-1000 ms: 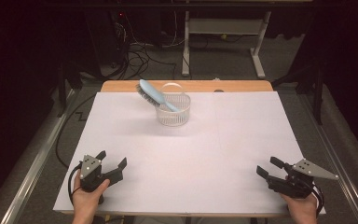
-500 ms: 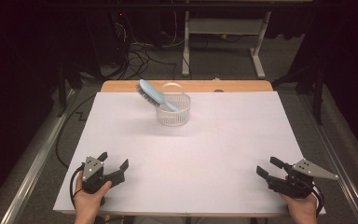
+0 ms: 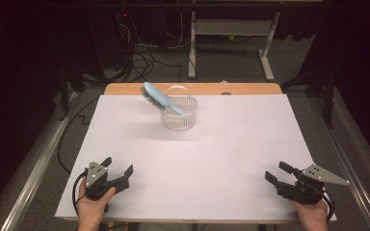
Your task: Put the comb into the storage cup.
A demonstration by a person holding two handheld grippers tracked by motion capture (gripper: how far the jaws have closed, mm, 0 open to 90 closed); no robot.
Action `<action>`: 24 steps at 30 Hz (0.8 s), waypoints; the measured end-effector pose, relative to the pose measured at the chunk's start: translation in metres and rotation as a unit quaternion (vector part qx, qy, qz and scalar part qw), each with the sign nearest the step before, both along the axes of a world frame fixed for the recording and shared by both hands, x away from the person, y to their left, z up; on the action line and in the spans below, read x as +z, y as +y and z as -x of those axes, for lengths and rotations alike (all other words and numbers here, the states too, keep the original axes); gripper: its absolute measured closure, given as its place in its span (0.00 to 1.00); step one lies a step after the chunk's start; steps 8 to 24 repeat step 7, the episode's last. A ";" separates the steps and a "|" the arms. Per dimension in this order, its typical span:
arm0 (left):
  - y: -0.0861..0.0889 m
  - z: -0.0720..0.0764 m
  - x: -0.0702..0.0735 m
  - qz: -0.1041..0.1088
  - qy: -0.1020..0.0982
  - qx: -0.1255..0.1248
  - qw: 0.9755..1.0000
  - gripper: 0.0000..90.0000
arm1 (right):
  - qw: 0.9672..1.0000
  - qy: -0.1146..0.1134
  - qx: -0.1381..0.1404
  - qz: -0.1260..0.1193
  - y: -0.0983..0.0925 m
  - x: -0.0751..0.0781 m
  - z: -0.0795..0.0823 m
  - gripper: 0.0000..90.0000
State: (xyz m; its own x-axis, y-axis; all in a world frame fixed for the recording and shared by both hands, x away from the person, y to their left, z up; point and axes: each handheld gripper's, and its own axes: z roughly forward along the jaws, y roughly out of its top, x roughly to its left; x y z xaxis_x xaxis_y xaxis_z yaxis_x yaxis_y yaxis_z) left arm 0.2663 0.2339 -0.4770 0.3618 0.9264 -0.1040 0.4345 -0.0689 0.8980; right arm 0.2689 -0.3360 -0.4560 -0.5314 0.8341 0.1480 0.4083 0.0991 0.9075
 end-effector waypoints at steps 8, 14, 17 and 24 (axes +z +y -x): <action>0.000 -0.001 0.000 0.001 0.003 -0.002 1.000 0.18 | 1.000 0.001 0.002 0.001 0.000 0.000 0.000 0.31; 0.000 -0.001 0.000 0.001 0.003 -0.002 1.000 0.18 | 1.000 0.001 0.002 0.001 0.000 0.000 0.000 0.31; 0.000 -0.001 0.000 0.001 0.003 -0.002 1.000 0.18 | 1.000 0.001 0.002 0.001 0.000 0.000 0.000 0.31; 0.000 -0.001 0.000 0.001 0.003 -0.002 1.000 0.18 | 1.000 0.001 0.002 0.001 0.000 0.000 0.000 0.31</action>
